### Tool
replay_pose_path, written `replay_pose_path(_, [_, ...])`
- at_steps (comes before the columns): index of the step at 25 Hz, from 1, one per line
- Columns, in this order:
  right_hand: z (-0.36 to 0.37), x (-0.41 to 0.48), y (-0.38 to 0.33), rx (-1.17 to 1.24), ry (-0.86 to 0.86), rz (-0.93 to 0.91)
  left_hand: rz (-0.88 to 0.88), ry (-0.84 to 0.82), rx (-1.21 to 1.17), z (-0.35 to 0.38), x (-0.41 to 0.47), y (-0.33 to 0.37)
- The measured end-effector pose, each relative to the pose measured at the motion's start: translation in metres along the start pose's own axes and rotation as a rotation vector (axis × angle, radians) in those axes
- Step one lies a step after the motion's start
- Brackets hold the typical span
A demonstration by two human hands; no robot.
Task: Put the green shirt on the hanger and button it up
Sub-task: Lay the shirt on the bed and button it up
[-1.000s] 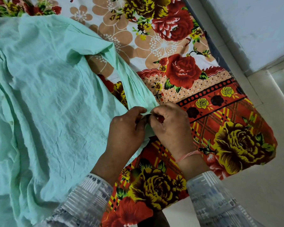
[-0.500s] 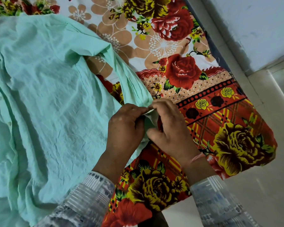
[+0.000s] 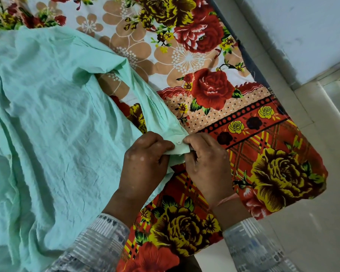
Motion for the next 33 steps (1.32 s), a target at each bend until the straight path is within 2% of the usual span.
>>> replay_pose_path(7, [-0.006,-0.002,0.016,-0.024,0.056,0.037,0.085,-0.027,0.045,0.008,-0.001,0.006])
replay_pose_path(11, [0.004,-0.01,0.025,-0.041,-0.054,0.073,0.094,-0.107,0.054,0.021,-0.012,0.011])
replay_pose_path(14, [-0.005,-0.013,0.028,0.059,-0.07,0.084,0.07,-0.195,-0.096,0.019,-0.023,0.005])
replay_pose_path(16, [-0.022,-0.009,0.022,0.102,0.017,0.075,0.012,-0.142,-0.18,0.008,-0.026,0.001])
replay_pose_path(19, [-0.026,0.015,-0.028,0.12,0.088,-0.035,-0.126,0.073,-0.232,-0.027,-0.027,-0.018])
replay_pose_path(23, [0.028,0.044,-0.134,0.167,-0.022,-0.214,-0.292,0.307,-0.262,-0.092,-0.042,-0.063])
replay_pose_path(27, [0.084,0.039,-0.217,0.193,-0.076,-0.294,-0.408,0.427,-0.289,-0.159,-0.092,-0.12])
replay_pose_path(33, [0.198,-0.019,-0.36,0.235,-0.213,-0.405,-0.564,0.574,-0.204,-0.259,-0.228,-0.217])
Point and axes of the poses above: each hand's wrist, its own x-axis towards the middle knuckle, its own z-axis out of the palm, y = z × x, the point moved 9 cm from there along x, towards the middle knuckle, and after that the axes turned 6 degrees about -y, right-handed, at the moved point
